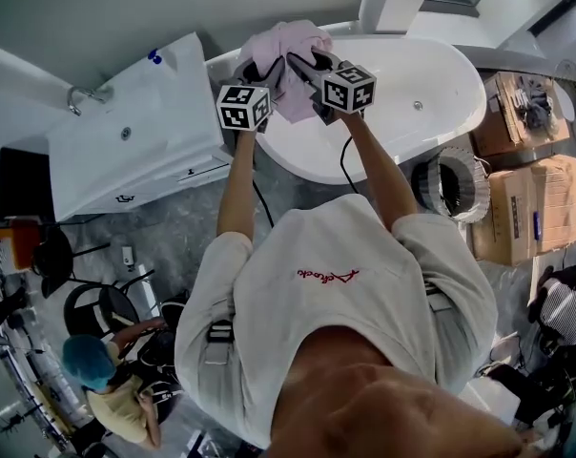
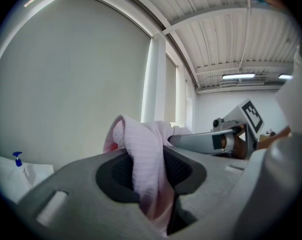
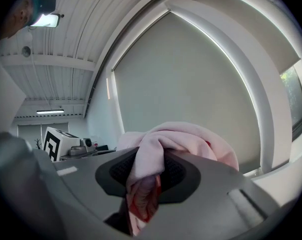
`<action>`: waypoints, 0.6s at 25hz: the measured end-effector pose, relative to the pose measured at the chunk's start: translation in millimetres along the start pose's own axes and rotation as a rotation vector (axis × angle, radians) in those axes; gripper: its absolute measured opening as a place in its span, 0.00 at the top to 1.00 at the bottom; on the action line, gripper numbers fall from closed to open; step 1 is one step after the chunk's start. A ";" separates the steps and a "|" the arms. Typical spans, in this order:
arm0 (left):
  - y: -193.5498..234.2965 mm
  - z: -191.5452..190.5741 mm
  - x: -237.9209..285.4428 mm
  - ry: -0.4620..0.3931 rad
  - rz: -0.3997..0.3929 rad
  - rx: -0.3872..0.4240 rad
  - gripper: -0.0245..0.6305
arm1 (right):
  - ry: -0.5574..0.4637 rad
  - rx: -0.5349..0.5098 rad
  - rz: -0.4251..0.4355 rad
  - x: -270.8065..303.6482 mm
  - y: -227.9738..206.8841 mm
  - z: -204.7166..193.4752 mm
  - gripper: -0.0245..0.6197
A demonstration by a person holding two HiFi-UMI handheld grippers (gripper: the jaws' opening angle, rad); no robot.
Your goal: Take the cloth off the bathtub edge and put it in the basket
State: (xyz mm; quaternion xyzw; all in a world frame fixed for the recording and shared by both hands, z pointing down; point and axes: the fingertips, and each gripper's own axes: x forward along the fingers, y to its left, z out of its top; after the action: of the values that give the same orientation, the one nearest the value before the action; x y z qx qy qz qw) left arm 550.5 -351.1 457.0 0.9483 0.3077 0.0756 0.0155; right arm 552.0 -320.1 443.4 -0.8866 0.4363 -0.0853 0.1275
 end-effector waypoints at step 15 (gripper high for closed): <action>-113.4 -13.4 71.7 0.044 -0.375 0.028 0.77 | -0.108 0.039 -0.373 -118.1 -65.2 1.0 0.81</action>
State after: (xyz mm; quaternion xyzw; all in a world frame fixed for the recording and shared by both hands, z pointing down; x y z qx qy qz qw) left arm 539.8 -217.4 471.1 0.8726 0.4804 0.0877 0.0094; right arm 529.8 -187.9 457.4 -0.9527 0.2552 -0.0681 0.1501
